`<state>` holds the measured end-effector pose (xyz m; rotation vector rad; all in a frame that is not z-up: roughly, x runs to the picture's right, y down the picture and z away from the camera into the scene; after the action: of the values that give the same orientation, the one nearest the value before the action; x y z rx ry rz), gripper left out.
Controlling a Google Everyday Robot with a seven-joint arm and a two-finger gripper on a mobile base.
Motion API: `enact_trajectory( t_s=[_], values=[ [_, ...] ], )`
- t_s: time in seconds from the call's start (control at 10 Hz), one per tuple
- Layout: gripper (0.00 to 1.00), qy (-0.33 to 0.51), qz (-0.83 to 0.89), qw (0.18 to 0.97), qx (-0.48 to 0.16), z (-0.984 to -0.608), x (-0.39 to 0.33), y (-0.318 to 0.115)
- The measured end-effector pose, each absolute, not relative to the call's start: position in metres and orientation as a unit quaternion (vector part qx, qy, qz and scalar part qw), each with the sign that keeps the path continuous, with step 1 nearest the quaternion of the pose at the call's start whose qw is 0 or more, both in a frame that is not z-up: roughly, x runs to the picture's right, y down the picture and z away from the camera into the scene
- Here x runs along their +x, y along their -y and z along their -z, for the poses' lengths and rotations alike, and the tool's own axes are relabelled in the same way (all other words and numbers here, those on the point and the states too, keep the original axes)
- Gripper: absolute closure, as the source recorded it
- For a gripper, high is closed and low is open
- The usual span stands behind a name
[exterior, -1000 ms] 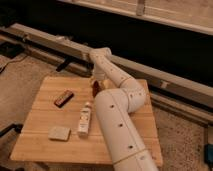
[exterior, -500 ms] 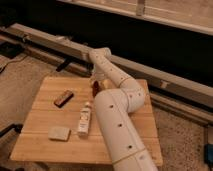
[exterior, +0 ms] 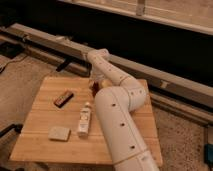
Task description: Place the pepper on the white sponge
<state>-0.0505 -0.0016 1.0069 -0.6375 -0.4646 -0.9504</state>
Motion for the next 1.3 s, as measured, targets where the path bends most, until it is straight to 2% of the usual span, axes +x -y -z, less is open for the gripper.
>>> enact_trajectory(
  t_s=[0.8,1.3],
  values=[
    [0.2,0.213,0.468,0.802,-0.303,-1.015,-0.053,-0.001],
    [0.2,0.182,0.5,0.788,-0.308,-1.025,-0.057,-0.007]
  ],
)
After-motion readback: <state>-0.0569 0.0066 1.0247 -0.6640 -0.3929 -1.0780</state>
